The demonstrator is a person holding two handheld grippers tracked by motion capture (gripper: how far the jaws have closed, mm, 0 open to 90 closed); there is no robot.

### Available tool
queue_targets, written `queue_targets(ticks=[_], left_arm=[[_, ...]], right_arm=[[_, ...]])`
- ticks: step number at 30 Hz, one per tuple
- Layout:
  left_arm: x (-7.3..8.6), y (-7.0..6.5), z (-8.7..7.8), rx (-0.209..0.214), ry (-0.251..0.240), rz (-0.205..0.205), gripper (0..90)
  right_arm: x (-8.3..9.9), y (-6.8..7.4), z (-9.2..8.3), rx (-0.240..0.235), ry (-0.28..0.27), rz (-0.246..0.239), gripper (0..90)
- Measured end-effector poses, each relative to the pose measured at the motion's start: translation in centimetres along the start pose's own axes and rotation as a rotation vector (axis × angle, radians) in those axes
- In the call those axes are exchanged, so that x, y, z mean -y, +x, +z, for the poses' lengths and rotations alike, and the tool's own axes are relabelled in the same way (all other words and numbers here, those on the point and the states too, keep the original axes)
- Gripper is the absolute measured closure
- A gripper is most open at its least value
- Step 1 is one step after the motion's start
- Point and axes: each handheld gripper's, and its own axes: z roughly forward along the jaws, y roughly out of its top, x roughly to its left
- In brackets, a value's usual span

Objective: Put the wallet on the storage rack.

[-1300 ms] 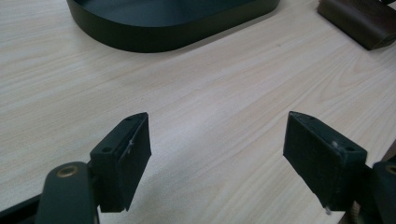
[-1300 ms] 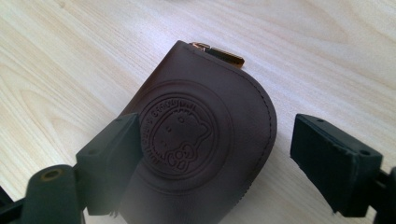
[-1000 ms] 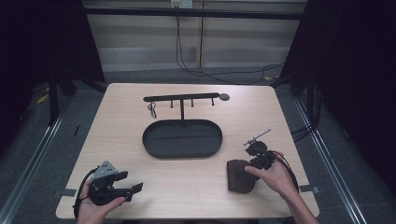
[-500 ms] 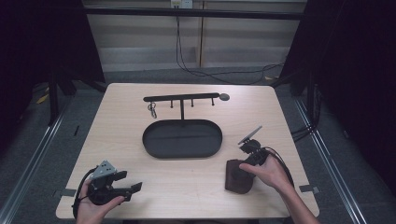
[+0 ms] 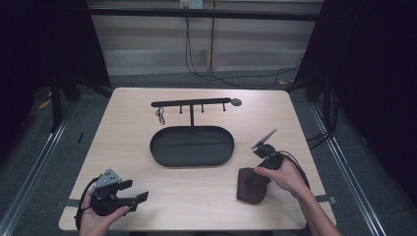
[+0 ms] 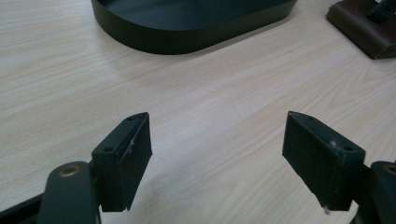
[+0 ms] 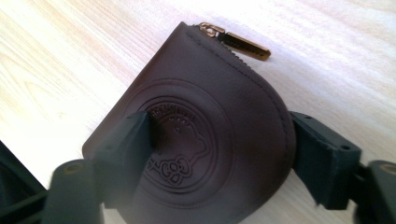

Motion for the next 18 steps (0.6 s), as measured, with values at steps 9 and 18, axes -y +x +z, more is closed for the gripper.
queue_targets(ticks=[9,18], left_arm=[[-0.1,0.1,-0.1,-0.004,-0.011,0.001,23.9],[0.0,0.1,-0.1,0.002,0.001,0.014,23.8]], right_arm=[[-0.1,-0.2,-1.2,0.023,-0.035,0.018,46.4],[-0.2,-0.5,-1.7,0.009,-0.060,0.015,53.1]])
